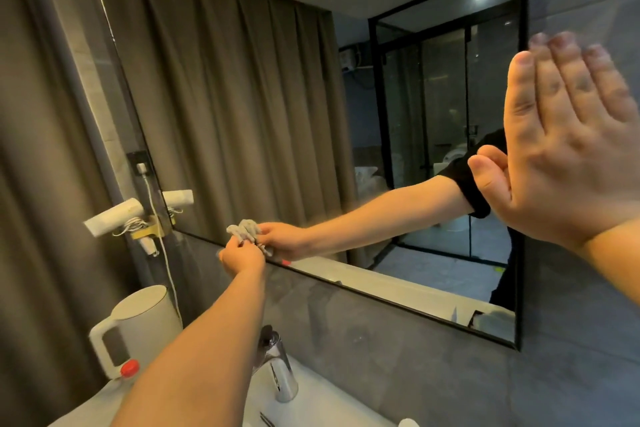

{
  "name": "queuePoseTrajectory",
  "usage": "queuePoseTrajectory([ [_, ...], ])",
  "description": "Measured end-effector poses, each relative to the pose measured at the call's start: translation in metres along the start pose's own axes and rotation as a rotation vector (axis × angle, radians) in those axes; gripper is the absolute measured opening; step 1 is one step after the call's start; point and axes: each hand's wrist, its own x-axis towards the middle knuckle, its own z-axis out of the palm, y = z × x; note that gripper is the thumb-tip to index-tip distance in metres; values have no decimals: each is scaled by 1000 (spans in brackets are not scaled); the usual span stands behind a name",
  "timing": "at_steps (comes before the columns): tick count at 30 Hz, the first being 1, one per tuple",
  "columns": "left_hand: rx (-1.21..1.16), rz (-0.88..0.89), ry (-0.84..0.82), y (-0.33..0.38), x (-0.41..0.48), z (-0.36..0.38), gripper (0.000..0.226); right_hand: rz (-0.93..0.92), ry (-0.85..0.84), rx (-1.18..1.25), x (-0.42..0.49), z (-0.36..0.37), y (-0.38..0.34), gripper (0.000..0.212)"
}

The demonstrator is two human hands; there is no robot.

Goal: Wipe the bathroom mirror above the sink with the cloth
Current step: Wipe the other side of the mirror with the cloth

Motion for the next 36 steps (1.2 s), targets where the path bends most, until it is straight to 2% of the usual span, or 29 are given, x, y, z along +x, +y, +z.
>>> queuePoseTrajectory([
  [2, 114, 102, -104, -14, 5, -8, 16, 10, -2, 2, 0, 1, 0, 87],
  [5, 123, 182, -202, -8, -17, -25, 13, 19, -17, 11, 0, 3, 1, 88],
  [9, 135, 363, -352, -10, -67, -37, 26, 24, -12, 34, 0, 3, -2, 87],
  [13, 184, 544, -428, -26, -109, -42, 37, 17, 8, 45, 0, 0, -2, 86],
  [15, 197, 576, -429, -28, -121, -41, 39, 15, 1, 41, 0, 3, -1, 85],
  [18, 158, 527, -376, -34, -107, -33, 39, 34, -22, 24, 0, 10, 2, 82],
  [22, 145, 361, -194, -35, -59, -23, 20, 19, -24, 26, -1, 8, 3, 82],
  [26, 161, 198, -115, -30, 1, -11, 7, 1, -3, 28, -1, 1, 1, 85],
  [30, 144, 47, -40, -38, 51, 8, 18, -3, 12, 17, -2, 0, 2, 85],
  [32, 149, 59, -29, -30, 42, 4, 13, 0, 7, 14, -1, 0, 1, 85],
  [36, 193, 199, -129, -15, -8, -19, 3, 13, 4, 8, -1, 0, 1, 85],
])
